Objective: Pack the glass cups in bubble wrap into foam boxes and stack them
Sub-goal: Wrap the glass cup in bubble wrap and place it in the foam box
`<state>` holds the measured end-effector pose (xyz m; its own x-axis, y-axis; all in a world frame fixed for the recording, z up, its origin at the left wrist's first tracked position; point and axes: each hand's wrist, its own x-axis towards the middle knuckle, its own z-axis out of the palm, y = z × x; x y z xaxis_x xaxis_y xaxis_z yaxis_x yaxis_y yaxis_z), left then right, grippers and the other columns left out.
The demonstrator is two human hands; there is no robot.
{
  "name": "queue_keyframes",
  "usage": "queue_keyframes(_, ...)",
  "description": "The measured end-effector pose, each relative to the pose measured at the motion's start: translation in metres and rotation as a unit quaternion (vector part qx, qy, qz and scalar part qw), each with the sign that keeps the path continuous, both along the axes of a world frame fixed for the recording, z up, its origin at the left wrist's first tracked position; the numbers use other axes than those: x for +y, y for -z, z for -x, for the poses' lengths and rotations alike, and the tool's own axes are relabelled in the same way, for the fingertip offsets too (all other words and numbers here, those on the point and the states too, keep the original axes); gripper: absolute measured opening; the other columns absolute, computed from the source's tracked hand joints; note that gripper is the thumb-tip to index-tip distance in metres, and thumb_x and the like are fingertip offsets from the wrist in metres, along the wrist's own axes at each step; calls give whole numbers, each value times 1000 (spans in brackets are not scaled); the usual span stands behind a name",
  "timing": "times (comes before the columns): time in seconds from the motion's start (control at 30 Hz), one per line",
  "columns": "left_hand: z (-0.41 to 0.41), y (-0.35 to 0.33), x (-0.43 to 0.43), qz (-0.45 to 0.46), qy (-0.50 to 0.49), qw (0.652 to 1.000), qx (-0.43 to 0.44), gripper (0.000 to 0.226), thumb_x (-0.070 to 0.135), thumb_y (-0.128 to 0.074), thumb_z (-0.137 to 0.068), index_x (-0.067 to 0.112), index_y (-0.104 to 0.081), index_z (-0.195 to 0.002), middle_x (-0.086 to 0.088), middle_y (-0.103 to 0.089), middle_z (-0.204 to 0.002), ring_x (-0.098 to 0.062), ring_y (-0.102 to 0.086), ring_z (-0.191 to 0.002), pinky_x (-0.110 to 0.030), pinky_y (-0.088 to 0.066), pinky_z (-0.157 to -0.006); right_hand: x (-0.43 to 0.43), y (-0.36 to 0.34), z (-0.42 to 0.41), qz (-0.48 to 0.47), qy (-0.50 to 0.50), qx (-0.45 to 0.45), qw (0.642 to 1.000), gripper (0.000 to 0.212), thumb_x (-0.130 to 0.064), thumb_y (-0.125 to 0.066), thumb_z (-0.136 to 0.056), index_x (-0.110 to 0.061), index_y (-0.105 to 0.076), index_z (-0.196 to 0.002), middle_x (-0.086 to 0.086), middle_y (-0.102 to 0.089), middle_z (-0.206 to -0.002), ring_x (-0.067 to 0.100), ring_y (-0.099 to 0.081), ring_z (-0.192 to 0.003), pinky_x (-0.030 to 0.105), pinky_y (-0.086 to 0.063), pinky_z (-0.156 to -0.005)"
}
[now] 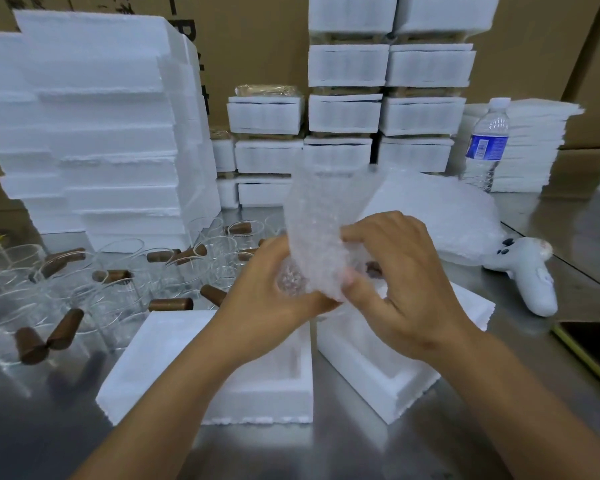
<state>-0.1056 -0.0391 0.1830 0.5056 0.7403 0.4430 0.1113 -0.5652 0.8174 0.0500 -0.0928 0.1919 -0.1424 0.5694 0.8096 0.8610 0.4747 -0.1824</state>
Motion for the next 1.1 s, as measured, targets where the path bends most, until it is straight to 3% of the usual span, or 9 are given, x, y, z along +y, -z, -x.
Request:
queue_keyframes(0.13,2,0,0,-9,-6,1000,25,54,50,-75,-57,40,-62,-108,2,-64,-112,-15,-60,-109,-42,-51,-92,2,1,-1,-84,34,-43,995,45,-50,-51,-81,-9,-66,-91,0,-64,-86,12,-49,-89,34,-32,-87)
queue_keyframes(0.23,1,4,-1,-62,-21,996,55,54,43,-80,-63,49,-56,-111,8,-57,-118,1,-53,-109,-18,-45,-91,5,1,2,-113,48,-5,992,28,-37,-56,-81,-10,-64,-73,-2,-62,-73,13,-48,-81,32,-33,-83)
queue_keyframes(0.37,1,5,-2,-113,-42,991,64,65,46,-77,-64,43,-45,-122,16,-51,-117,7,-49,-107,-3,-38,-83,4,0,4,-17,14,199,980,15,-37,-63,-78,-28,-50,-80,-15,-56,-69,5,-54,-77,24,-39,-78)
queue_keyframes(0.5,0,4,-4,-114,-24,993,23,82,45,-79,-61,61,-25,-120,36,-44,-112,12,-51,-105,-2,-41,-77,8,-1,-2,93,-23,363,927,41,-28,-74,-72,-35,-43,-99,-7,-62,-84,3,-60,-85,6,-41,-72)
queue_keyframes(0.6,1,6,-3,-161,-34,985,50,86,49,-77,-63,63,-20,-126,29,-43,-118,6,-48,-111,-9,-44,-85,9,-3,-3,108,-37,332,936,30,-13,-73,-73,-28,-55,-92,-8,-64,-91,5,-60,-87,8,-42,-76)
queue_keyframes(0.73,0,7,-1,-183,-57,979,68,69,53,-73,-64,62,-29,-116,17,-48,-120,9,-45,-110,0,-33,-83,3,-4,3,21,-24,231,972,19,-9,-65,-77,-25,-57,-81,-15,-61,-83,0,-56,-82,4,-37,-75)
queue_keyframes(0.87,2,6,3,-184,-84,978,52,58,46,-76,-64,42,-42,-111,13,-50,-110,9,-47,-102,-1,-34,-79,-1,-2,10,-41,-57,168,983,5,-21,-60,-82,-19,-64,-83,-11,-61,-83,10,-56,-88,19,-44,-80)
queue_keyframes(0.93,3,6,4,-185,-87,977,53,56,48,-76,-65,30,-48,-110,12,-49,-106,7,-49,-99,-3,-35,-78,-2,1,13,-51,-53,133,988,19,-27,-57,-84,-12,-68,-78,-8,-61,-79,14,-57,-84,29,-47,-76)
queue_keyframes(1.1,6,3,2,-208,-73,973,67,67,49,-78,-63,54,-32,-111,23,-44,-111,8,-48,-100,-7,-41,-77,0,-1,12,58,-77,336,937,21,-29,-75,-75,-25,-56,-66,-9,-59,-70,4,-58,-72,15,-47,-71)
